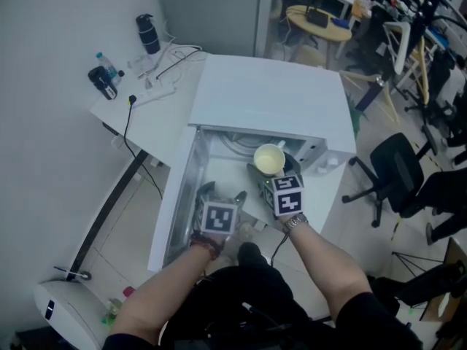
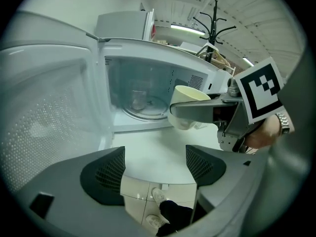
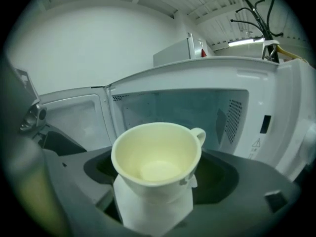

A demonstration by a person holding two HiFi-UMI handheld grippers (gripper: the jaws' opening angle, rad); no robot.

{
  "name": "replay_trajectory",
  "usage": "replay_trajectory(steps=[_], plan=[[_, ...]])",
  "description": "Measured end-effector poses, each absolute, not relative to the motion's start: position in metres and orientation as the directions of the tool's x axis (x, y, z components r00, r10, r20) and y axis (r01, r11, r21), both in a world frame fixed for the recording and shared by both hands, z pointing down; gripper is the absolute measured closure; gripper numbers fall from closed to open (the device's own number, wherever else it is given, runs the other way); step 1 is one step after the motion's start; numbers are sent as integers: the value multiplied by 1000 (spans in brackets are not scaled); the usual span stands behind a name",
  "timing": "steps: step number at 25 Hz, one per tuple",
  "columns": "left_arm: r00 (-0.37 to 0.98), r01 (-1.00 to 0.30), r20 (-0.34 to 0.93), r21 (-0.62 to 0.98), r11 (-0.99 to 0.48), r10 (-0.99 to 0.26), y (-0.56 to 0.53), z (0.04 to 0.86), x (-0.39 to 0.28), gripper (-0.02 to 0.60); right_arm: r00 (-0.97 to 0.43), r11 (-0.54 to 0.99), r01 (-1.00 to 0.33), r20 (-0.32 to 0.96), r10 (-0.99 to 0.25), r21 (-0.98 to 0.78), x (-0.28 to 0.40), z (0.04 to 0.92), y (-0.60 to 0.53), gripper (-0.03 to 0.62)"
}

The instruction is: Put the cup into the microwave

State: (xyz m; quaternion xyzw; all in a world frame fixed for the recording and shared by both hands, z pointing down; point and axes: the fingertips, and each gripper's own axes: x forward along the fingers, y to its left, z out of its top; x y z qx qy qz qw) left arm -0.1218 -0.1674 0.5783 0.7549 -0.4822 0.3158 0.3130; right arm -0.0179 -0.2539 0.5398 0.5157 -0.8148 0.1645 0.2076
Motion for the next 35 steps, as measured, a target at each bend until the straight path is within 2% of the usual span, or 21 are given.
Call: replay_trajectory(steps=[14,35], plan=[[308,-939,796,166,-302,-521,-206,586,-119,201,-404,421,-903,504,-763,-88,-16,551,-322,125],[297,-944,812,173,-280,-502,-235,597,-119,201,-373,388,-918,523,-766,-85,-14,572,-359,123]])
